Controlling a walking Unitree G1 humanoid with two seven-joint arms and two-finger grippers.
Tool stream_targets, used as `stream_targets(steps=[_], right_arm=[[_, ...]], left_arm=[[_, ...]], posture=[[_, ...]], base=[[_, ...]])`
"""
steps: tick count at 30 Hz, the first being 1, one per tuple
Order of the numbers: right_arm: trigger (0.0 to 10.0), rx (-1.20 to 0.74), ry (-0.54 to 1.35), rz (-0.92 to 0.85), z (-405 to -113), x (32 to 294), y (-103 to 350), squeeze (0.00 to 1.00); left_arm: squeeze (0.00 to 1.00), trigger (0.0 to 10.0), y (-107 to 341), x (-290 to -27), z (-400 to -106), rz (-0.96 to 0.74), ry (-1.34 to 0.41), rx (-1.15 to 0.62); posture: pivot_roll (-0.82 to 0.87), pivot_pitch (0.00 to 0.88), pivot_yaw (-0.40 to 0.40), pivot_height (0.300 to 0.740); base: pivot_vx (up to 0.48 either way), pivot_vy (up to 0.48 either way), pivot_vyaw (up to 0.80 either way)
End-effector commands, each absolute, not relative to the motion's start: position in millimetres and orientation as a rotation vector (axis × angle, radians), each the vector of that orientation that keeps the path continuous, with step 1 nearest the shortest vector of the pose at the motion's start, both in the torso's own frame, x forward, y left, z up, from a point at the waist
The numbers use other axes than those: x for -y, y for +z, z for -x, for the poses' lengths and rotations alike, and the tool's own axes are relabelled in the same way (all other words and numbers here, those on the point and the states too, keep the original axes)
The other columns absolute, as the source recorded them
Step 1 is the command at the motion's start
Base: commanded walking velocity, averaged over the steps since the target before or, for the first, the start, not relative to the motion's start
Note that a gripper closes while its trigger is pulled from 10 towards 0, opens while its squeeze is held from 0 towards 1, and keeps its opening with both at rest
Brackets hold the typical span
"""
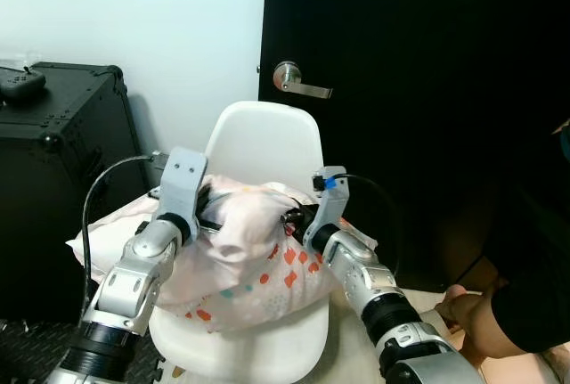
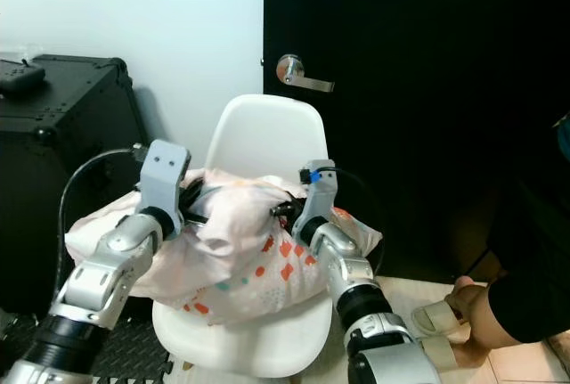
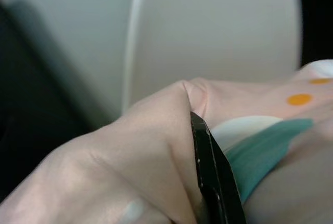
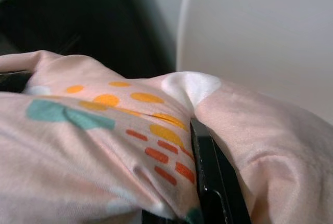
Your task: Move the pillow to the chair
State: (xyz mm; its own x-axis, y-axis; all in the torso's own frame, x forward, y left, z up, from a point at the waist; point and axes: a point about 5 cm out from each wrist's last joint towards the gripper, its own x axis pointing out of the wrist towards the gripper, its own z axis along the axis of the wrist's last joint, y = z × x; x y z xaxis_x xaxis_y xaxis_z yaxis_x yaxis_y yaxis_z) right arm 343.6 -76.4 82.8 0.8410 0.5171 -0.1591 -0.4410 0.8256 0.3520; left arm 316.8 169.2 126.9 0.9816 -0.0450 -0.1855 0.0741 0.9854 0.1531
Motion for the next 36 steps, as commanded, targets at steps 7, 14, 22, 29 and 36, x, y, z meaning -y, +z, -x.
stream_targets(steps=[7, 14, 22, 29, 36], right_arm=[[10.0, -0.258, 0.298, -0.206, -341, 119, 66, 0.0], [10.0, -0.221, 0.281, -0.239, -339, 122, 64, 0.0], [10.0, -0.194, 0.306, -0.243, -339, 122, 66, 0.0], [10.0, -0.184, 0.318, -0.238, -339, 121, 66, 0.0], [10.0, -0.186, 0.347, -0.233, -337, 119, 64, 0.0]], left_arm=[[0.0, 10.0, 97, -241, -300, -0.264, 0.277, -0.28], [0.0, 10.0, 86, -243, -294, -0.184, 0.306, -0.306], [0.0, 10.0, 86, -227, -297, -0.227, 0.242, -0.257], [0.0, 10.0, 85, -221, -297, -0.223, 0.222, -0.242], [0.0, 10.0, 87, -219, -298, -0.209, 0.225, -0.21]], posture=[[0.14, 0.0, -0.106, 0.74], [0.14, 0.0, -0.109, 0.73], [0.13, 0.0, -0.112, 0.705], [0.13, 0.0, -0.112, 0.685], [0.13, 0.0, -0.117, 0.68]], base=[[0.0, 0.0, 0.0], [0.0, 0.0, 0.0], [0.0, 0.0, 0.0], [0.0, 0.0, 0.0], [0.0, 0.0, 0.0]])
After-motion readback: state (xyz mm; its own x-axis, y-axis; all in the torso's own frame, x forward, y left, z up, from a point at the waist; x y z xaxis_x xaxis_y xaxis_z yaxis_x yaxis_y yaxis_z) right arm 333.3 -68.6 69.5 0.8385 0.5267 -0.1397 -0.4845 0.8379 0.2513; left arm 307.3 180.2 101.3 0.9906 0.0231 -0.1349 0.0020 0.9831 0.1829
